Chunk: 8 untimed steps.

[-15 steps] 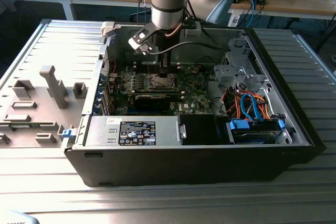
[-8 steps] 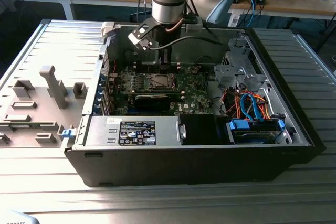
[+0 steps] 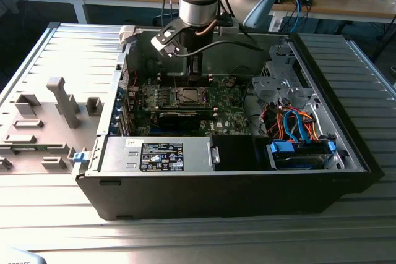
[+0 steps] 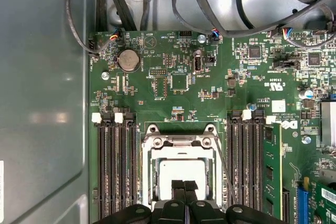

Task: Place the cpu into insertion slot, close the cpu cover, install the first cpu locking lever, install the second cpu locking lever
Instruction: 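Close the cpu cover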

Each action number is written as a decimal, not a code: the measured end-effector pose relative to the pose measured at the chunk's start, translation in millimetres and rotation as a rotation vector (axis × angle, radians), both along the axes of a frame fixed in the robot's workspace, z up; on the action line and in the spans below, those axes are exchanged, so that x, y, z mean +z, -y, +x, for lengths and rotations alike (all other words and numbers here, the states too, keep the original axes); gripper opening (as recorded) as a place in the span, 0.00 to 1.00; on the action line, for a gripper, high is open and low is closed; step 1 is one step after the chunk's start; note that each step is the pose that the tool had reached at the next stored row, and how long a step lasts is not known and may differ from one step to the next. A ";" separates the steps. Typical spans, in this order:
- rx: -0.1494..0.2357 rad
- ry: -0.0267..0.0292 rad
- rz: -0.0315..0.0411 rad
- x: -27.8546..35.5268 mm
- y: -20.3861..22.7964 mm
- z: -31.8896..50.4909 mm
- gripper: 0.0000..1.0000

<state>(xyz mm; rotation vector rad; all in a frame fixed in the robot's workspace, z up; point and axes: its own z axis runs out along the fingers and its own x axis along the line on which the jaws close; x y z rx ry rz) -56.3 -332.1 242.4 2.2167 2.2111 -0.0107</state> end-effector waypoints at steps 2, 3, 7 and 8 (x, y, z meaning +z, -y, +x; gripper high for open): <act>0.000 0.0000 0.0002 1.3 0.0 0.0 0.11; 0.000 0.0002 0.0003 1.3 0.0 0.0 0.11; 0.000 0.0000 0.0002 1.6 0.0 0.0 0.11; 0.000 0.0000 0.0001 1.6 0.0 0.0 0.11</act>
